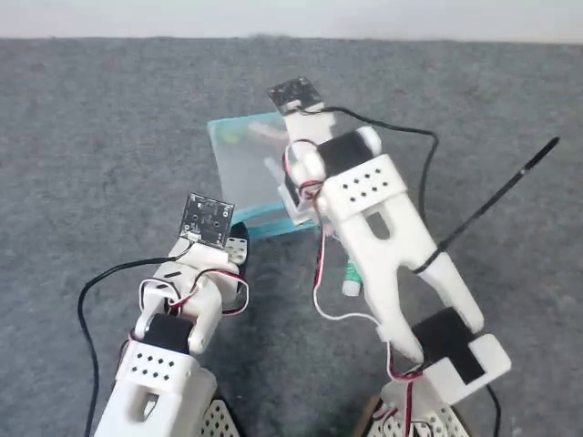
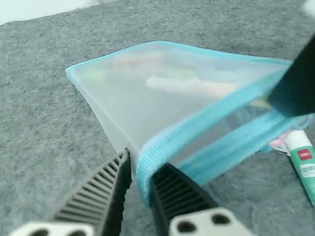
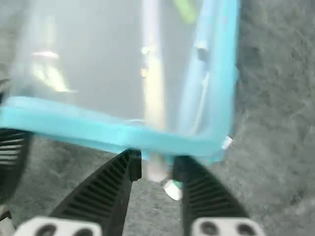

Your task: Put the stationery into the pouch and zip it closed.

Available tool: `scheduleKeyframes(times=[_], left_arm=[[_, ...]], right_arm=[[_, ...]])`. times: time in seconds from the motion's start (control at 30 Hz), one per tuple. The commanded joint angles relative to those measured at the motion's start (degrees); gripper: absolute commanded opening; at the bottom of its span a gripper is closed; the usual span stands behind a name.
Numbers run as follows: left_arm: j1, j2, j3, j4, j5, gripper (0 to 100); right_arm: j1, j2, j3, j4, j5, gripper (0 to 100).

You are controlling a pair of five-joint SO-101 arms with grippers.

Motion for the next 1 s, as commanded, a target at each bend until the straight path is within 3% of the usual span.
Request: scheduleKeyframes(times=[0.0, 0.13, 0.37, 0.43, 0.53, 0.73, 0.83, 0.97], left_arm=[[0.4, -0.3, -1.0, -2.0, -0.7, 1], [-2.0, -0.3, -1.4, -2.2, -0.7, 1], [-17.7, -0.2, -3.1, -5.0, 3.9, 1], [-15.4, 0.2, -3.4, -4.0, 1.6, 1], [-6.7, -0.3, -2.0, -2.2, -5.3, 1], [-18.2, 0.2, -5.3, -2.2, 2.5, 1], [-16.4, -0.2, -3.2, -2.3, -1.8, 1], [-15.6, 0.0, -2.9, -2.5, -2.4, 1]], right_arm=[[-3.6, -1.0, -4.2, 0.0, 2.5, 22.2], [-5.2, -4.8, -4.0, 0.3, 6.2, 20.4], [2.6, -22.3, 9.5, -2.0, 12.0, 18.9], [6.8, -26.3, 16.6, -4.4, 12.0, 18.8], [12.8, -28.7, 27.4, -8.2, 12.0, 18.8], [18.2, -23.4, 39.9, -17.3, 9.5, 18.9], [17.9, -19.3, 41.1, -21.0, 8.2, 18.9], [15.3, -14.0, 41.1, -22.6, 6.1, 19.1]])
